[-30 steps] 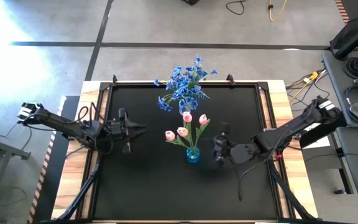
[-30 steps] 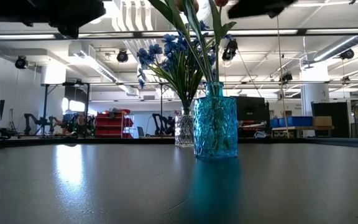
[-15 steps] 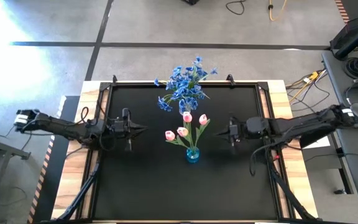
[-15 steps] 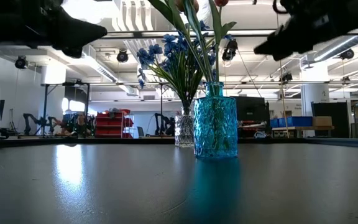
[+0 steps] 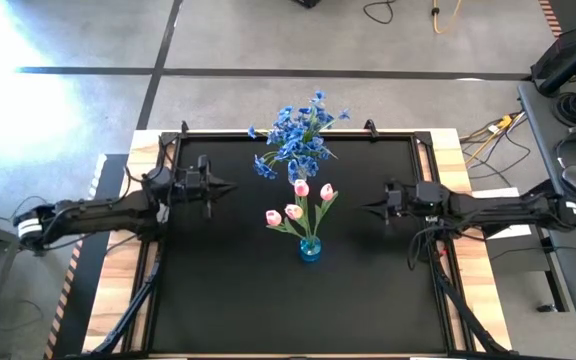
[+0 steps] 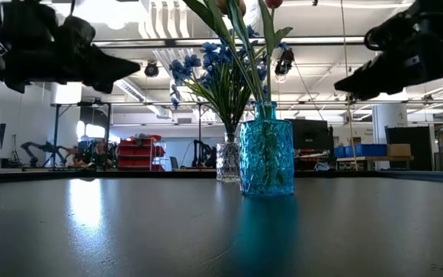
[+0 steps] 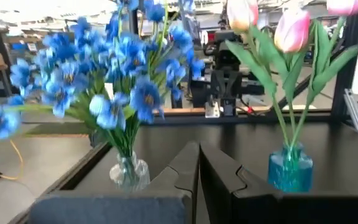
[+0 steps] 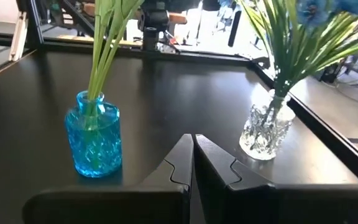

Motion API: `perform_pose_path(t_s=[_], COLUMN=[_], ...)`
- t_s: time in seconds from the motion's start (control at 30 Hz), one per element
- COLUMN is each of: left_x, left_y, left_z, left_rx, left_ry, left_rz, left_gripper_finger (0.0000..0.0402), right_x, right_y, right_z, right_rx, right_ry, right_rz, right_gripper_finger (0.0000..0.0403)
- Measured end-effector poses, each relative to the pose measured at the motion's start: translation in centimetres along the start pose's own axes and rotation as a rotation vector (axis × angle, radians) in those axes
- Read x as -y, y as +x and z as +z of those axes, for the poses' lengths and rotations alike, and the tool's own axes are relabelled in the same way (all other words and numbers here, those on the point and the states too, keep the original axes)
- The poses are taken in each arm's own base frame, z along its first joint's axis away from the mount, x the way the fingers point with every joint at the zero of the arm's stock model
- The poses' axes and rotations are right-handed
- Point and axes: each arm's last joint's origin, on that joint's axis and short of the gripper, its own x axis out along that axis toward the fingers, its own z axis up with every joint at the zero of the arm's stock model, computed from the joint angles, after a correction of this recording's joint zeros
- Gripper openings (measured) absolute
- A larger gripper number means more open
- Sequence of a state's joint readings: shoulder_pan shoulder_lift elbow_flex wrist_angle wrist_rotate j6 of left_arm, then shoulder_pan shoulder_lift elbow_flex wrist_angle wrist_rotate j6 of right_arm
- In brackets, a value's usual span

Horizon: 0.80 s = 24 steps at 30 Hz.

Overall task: Sort flowers into vase by color
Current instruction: Return to Home Position

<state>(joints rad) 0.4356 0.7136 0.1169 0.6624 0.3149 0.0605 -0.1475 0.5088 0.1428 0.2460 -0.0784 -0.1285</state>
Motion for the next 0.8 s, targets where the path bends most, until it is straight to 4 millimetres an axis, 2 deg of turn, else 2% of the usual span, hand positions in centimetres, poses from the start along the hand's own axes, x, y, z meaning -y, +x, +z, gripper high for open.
perform_pose_path(t_s=[0.1, 0.23, 0.47, 0.67, 0.8], left_x=[-0.4, -0.1, 0.0, 0.1, 0.3], left_y=[-0.7, -1.7, -2.3, -3.4, -4.2], left_z=[-0.8, -1.8, -1.8, -1.6, -1.4], left_rx=[-0.009, 0.042, 0.021, 0.002, 0.016], left_ry=[-0.013, 0.002, 0.000, -0.021, -0.017], left_rz=[0.010, 0.020, 0.038, 0.119, 0.170], left_gripper_finger=[0.0000, 0.0000, 0.0000, 0.0000, 0.0000], right_x=[0.1, 0.2, 0.1, -0.1, 0.0], right_y=[-0.6, -1.7, -3.1, -3.7, -4.2], right_z=[-0.6, -0.5, -0.5, -2.3, -1.9], right_rx=[0.021, 0.060, 0.120, 0.111, 0.155], right_ry=[-0.009, -0.006, 0.002, 0.034, 0.032], right_rz=[-0.016, -0.040, -0.051, -0.102, -0.131], right_gripper_finger=[0.0009, 0.0009, 0.0009, 0.0009, 0.0009])
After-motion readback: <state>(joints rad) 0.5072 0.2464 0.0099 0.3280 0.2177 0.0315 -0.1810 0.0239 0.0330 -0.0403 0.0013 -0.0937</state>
